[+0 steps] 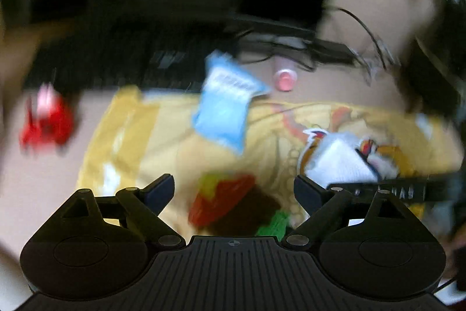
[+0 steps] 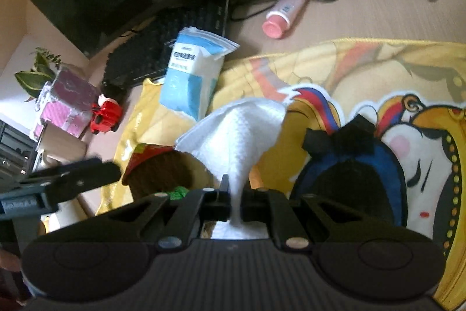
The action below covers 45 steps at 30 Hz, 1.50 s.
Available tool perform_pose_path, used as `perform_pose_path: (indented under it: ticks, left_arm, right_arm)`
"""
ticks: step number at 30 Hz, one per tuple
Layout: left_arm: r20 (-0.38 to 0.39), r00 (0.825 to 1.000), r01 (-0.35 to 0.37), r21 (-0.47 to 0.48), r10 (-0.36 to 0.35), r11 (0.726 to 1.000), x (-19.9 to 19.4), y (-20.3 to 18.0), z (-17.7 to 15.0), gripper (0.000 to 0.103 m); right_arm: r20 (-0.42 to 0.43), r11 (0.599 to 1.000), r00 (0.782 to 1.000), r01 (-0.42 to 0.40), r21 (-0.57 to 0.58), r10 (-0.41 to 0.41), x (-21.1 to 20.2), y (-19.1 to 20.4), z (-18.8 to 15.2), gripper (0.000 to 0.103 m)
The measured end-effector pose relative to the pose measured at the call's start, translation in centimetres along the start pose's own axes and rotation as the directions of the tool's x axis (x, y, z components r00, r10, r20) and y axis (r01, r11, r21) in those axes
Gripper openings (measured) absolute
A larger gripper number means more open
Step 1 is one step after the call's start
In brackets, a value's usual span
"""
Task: Organize soft objects
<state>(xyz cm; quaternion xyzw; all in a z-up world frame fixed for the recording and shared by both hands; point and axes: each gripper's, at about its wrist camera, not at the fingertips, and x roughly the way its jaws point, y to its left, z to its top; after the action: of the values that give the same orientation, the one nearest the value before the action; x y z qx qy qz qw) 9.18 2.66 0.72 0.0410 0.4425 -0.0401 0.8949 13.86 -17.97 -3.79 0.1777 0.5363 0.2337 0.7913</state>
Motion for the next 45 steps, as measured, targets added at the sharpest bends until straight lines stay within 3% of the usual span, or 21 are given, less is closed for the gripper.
perform_pose_path:
  ticks: [2,3,7,9,10,11,12,14,16,17,18,22,27,30,33,36,40,42,45]
  left_arm:
    - [-0.016,0.996,-0.081,0.147,0.084,0.986,1.6,-2.4,-0.8,0.093]
    - [-0.036,0.994,-0.098,0.177,0.106,0.979,2.7,-2.9,-1.1,0.093]
    - [-0.106,0.993,-0.051,0.087,0.060,0.995,6.0,-2.0,-1.3,0.094]
    - [-0.093,0.996,-0.005,0.043,0.009,0.999,6.4,-1.0,-1.6,0.092]
    - [-0.080,0.996,0.031,0.016,-0.029,0.999,6.1,-0.1,-1.8,0.085]
    - [-0.067,0.994,0.087,-0.018,-0.088,0.996,5.7,1.0,-2.0,0.078]
    - [-0.055,0.986,0.153,-0.059,-0.156,0.986,5.3,2.1,-2.2,0.078]
    - [0.007,0.960,0.278,-0.112,-0.279,0.954,5.0,3.6,-2.3,0.077]
    - [0.082,0.922,0.386,-0.120,-0.379,0.915,4.8,4.6,-2.2,0.077]
    - [0.113,0.908,0.412,-0.082,-0.402,0.907,4.8,4.6,-2.2,0.077]
    - [0.124,0.906,0.413,-0.051,-0.405,0.909,4.9,4.6,-2.3,0.078]
    - [0.109,0.929,0.362,-0.056,-0.354,0.931,4.9,6.2,-3.4,0.077]
    - [0.089,0.926,0.375,-0.090,-0.368,0.922,3.2,8.5,-5.0,0.086]
    - [0.067,0.927,0.374,-0.105,-0.369,0.921,3.1,8.8,-5.5,0.088]
    - [0.054,0.932,0.363,-0.113,-0.359,0.925,3.2,9.0,-6.1,0.092]
    - [0.051,0.931,0.365,-0.132,-0.361,0.922,3.3,9.2,-6.4,0.092]
    - [0.033,0.932,0.363,-0.109,-0.361,0.926,3.3,8.9,-6.1,0.093]
    - [0.031,0.938,0.346,-0.067,-0.344,0.936,2.9,8.6,-5.7,0.091]
    - [0.055,0.950,0.303,0.076,-0.308,0.950,1.1,7.1,-4.9,0.090]
  right_arm:
    - [0.001,1.000,1.000,-0.005,0.004,0.005,-0.2,-0.2,0.0,0.006]
    - [-0.003,1.000,1.000,-0.006,0.009,0.006,-0.2,-0.3,0.1,0.006]
    - [-0.021,1.000,1.000,0.012,0.005,-0.012,0.0,-0.6,0.0,0.006]
    - [-0.031,1.000,0.999,0.020,-0.004,-0.020,0.3,-0.5,0.1,0.006]
    - [-0.035,1.000,0.999,0.025,-0.012,-0.025,0.3,-0.4,0.1,0.006]
    - [-0.036,0.999,0.999,0.029,-0.022,-0.030,0.3,-0.2,0.2,0.006]
    - [-0.032,0.999,0.999,0.034,-0.034,-0.035,0.3,0.1,0.4,0.006]
    - [-0.020,0.997,0.999,0.045,-0.057,-0.046,0.2,0.6,0.9,0.006]
    - [0.005,0.995,0.998,0.066,-0.073,-0.066,0.0,1.1,1.7,0.006]
    - [0.019,0.994,0.997,0.080,-0.080,-0.079,-0.1,1.5,2.3,0.006]
    - [0.028,0.992,0.996,0.086,-0.089,-0.084,-0.3,1.9,2.7,0.006]
    - [0.033,0.989,0.997,0.067,-0.131,-0.063,-0.4,3.8,3.5,0.006]
    - [-0.020,0.985,0.998,-0.058,-0.159,0.056,1.4,7.1,3.6,0.006]
    - [-0.106,0.972,0.981,-0.179,-0.155,0.163,3.9,9.2,3.2,0.006]
    - [-0.140,0.962,0.972,-0.210,-0.174,0.187,4.7,9.7,2.4,0.006]
    - [-0.121,0.967,0.978,-0.187,-0.172,0.168,3.7,8.3,2.1,0.005]
    - [-0.120,0.988,0.993,-0.034,-0.153,0.015,3.0,5.6,1.4,0.009]
    - [-0.129,0.992,0.991,0.020,-0.121,-0.036,2.9,4.1,1.1,0.009]
    - [-0.119,0.994,0.991,0.046,-0.102,-0.058,2.2,2.8,0.6,0.009]
